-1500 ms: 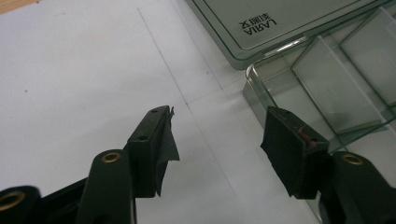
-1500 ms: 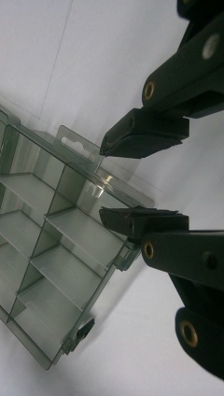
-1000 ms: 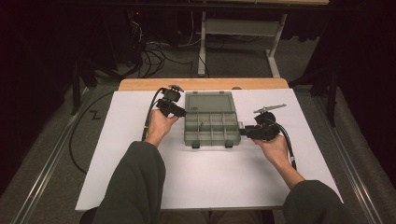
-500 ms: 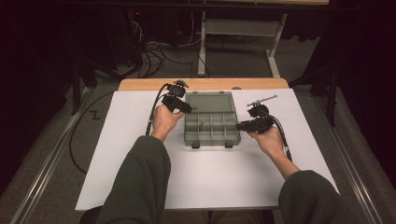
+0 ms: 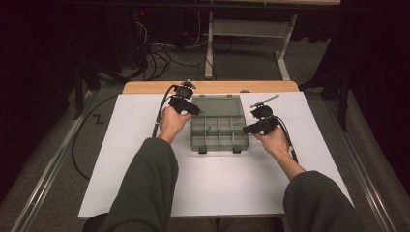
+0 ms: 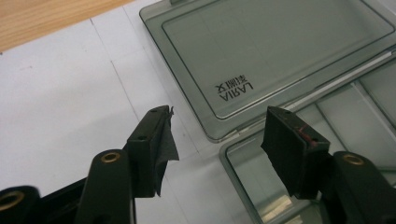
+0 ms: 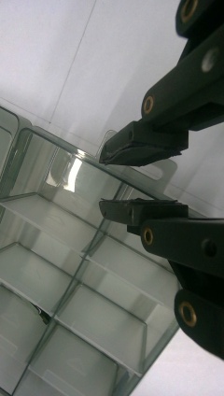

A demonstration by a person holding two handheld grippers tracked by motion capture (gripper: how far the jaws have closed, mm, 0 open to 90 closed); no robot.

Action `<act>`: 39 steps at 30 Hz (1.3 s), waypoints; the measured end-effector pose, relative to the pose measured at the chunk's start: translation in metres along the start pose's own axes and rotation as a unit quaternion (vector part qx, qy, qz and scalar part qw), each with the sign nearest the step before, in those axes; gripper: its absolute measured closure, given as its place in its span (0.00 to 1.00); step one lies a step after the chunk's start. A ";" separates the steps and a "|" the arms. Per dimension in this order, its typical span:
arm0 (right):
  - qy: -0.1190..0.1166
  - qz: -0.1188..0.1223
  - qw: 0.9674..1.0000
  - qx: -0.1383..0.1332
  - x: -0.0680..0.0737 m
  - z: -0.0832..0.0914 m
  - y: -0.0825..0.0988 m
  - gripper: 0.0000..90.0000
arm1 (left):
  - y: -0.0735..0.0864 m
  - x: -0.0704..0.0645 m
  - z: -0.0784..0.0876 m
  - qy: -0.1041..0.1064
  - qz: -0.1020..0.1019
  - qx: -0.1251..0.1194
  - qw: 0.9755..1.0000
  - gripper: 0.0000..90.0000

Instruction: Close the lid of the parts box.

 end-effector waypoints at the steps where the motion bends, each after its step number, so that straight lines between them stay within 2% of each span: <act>1: 0.000 0.000 1.000 0.000 0.000 0.000 0.000 0.81 | -0.001 0.000 0.000 0.001 0.002 -0.001 1.000 0.47; 5: -0.012 -0.010 1.000 0.012 -0.003 0.000 -0.003 0.81 | -0.005 0.000 0.000 0.002 -0.001 -0.001 1.000 0.48; 9: -0.009 -0.010 1.000 0.012 -0.002 0.000 -0.003 0.82 | -0.008 0.000 -0.005 0.006 0.004 0.001 1.000 0.50; 13: -0.008 -0.013 1.000 0.012 -0.002 0.000 -0.003 0.82 | -0.011 0.005 -0.011 0.014 0.017 0.009 1.000 0.51; 15: -0.007 -0.012 1.000 0.013 -0.002 0.000 -0.003 0.82 | -0.015 0.008 -0.014 0.028 0.032 0.011 0.999 0.52; 18: -0.006 -0.011 1.000 0.012 -0.002 0.000 -0.003 0.82 | -0.017 0.010 -0.017 0.037 0.042 0.013 0.998 0.52; 23: -0.004 -0.011 1.000 0.010 -0.001 0.000 -0.002 0.82 | -0.018 0.013 -0.029 0.056 0.063 0.032 0.996 0.55; 26: -0.004 -0.013 1.000 0.010 0.000 0.000 -0.002 0.82 | -0.016 0.016 -0.034 0.073 0.076 0.041 0.994 0.56; 39: -0.005 -0.013 1.000 0.009 -0.001 0.000 -0.002 0.82 | -0.015 0.024 -0.046 0.113 0.116 0.037 0.986 0.55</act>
Point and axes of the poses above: each handheld gripper's, and its own axes: z roughly backward along the jaws, y roughly out of its underside, x roughly to its left, the point moved 2 cm from there along -z, roughly forward along the jaws, and after that the axes turned 9 degrees about x, right-handed, at the moved point
